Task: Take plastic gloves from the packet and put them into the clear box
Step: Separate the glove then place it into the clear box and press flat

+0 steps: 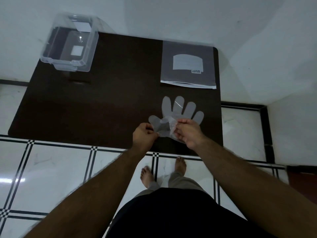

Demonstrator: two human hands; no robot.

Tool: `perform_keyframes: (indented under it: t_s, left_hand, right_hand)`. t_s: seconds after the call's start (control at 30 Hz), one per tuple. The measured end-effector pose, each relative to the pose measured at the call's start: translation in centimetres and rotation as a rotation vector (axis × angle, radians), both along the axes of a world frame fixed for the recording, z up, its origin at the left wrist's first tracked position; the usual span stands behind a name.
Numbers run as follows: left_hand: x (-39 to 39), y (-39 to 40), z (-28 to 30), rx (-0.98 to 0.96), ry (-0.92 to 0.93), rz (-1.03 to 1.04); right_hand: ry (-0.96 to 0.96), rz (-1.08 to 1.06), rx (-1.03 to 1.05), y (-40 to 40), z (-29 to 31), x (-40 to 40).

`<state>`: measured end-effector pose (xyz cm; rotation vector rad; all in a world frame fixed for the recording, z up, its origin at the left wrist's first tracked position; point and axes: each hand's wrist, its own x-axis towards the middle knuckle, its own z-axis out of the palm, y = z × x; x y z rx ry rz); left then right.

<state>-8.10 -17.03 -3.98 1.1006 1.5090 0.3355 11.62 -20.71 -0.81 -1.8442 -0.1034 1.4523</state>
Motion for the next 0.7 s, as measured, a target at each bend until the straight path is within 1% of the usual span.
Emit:
perform_keyframes:
  t_s: [0.1, 0.17, 0.2, 0.23, 0.27, 0.3, 0.33, 0.4, 0.47, 0.57, 0.7]
  left_hand:
    - [-0.5, -0.2, 0.1, 0.185, 0.154, -0.163]
    - [-0.7, -0.6, 0.6, 0.28, 0.18, -0.205]
    - [-0.8, -0.9, 0.7, 0.375, 0.199, -0.245]
    - [-0.9, -1.0, 0.8, 0.513, 0.241, -0.323]
    - [-1.1, -1.1, 0.7, 0.661, 0.292, -0.446]
    - [-1.2, -1.2, 0.6, 0.777, 0.324, -0.593]
    - [-1.2, -1.2, 0.5, 0.855, 0.337, -0.736]
    - [-1.1, -1.1, 0.1, 0.893, 0.345, -0.964]
    - [-1.0, -1.1, -0.2, 0.865, 0.371, -1.083]
    - [-1.1, -1.3, -0.4, 0.851, 0.425, -1.127]
    - [-0.7, -1.1, 0.2, 0.892, 0.481, -1.174]
  right_hand:
    - [0.076, -0.081, -0.012, -0.2, 0.5, 0.5]
    - [0.103, -0.105, 0.0, -0.3, 0.7, 0.7]
    - [0.106, -0.105, 0.002, -0.3, 0.6, 0.8]
    - [0.106, -0.105, 0.003, -0.4, 0.6, 0.9]
    - [0.104, -0.101, 0.002, -0.4, 0.7, 0.9]
    - [0.101, -0.096, 0.004, -0.5, 0.7, 0.9]
    - [0.098, -0.088, 0.007, -0.6, 0.6, 0.9]
    - [0.092, -0.076, 0.007, -0.9, 0.7, 0.9]
    - [0.091, -0.078, 0.01, -1.1, 0.8, 1.0]
    - [0.074, -0.085, 0.017, -1.1, 1.1, 1.3]
    - [0.03, -0.078, 0.047, -1.4, 1.3, 2.3]
